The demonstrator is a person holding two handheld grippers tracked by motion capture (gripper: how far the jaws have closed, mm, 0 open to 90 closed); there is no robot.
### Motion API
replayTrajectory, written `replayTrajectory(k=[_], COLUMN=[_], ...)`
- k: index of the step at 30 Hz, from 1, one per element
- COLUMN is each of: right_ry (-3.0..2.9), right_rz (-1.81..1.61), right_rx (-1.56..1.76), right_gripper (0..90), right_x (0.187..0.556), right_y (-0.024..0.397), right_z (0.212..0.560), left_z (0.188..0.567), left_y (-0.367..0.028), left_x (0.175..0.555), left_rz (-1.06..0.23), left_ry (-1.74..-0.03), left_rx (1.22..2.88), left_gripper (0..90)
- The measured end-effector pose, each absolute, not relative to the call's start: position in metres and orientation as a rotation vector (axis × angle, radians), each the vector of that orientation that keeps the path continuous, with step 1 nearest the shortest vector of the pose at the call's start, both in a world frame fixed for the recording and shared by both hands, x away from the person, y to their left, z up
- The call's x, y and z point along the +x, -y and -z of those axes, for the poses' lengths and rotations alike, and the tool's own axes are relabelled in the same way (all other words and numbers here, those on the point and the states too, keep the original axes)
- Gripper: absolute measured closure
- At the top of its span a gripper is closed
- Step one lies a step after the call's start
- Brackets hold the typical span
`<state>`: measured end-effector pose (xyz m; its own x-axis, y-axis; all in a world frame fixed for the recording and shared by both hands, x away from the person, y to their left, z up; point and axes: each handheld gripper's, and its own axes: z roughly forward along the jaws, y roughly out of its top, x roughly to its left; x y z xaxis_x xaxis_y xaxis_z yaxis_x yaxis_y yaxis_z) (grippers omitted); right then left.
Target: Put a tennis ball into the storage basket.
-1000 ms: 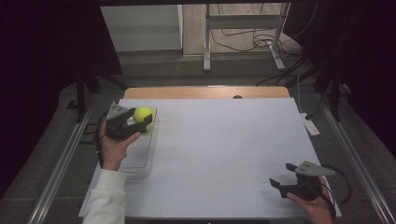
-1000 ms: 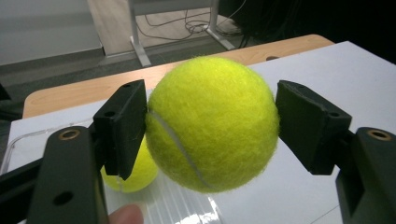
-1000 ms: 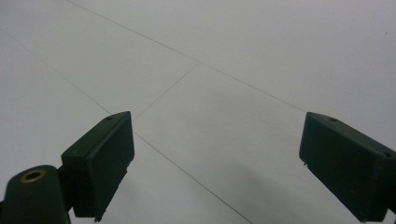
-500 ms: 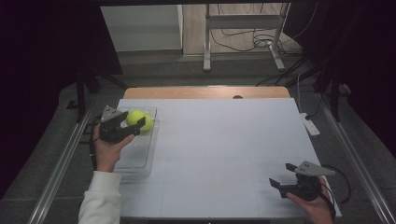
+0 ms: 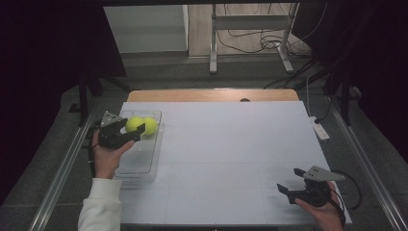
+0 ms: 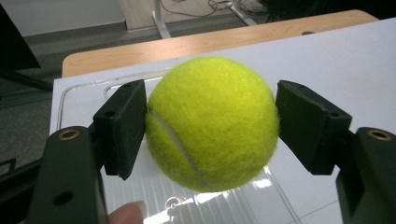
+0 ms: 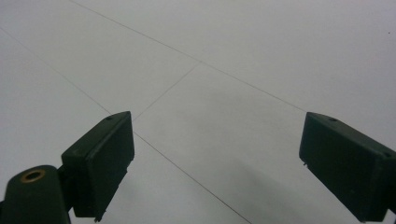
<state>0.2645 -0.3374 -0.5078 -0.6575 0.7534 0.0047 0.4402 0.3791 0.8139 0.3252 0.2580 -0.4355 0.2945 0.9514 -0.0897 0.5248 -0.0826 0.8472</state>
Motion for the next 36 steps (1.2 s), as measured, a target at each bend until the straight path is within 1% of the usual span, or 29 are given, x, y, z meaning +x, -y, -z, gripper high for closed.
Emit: replayTrajectory(k=[18,36], right_ry=[-2.282,-2.275], right_rz=[-1.178,-1.181], right_rx=[1.038,1.039], right_gripper=[10.6,10.6], right_x=[0.266,0.264], right_y=[0.337,0.337], right_z=[0.509,0.508], left_z=[0.447,0.451], left_y=[-0.276,-0.277], left_x=[0.326,0.328], left_rz=[-0.615,-0.583], left_ry=[-1.434,-1.452], left_rx=[1.737,1.774], left_gripper=[28.4,28.3])
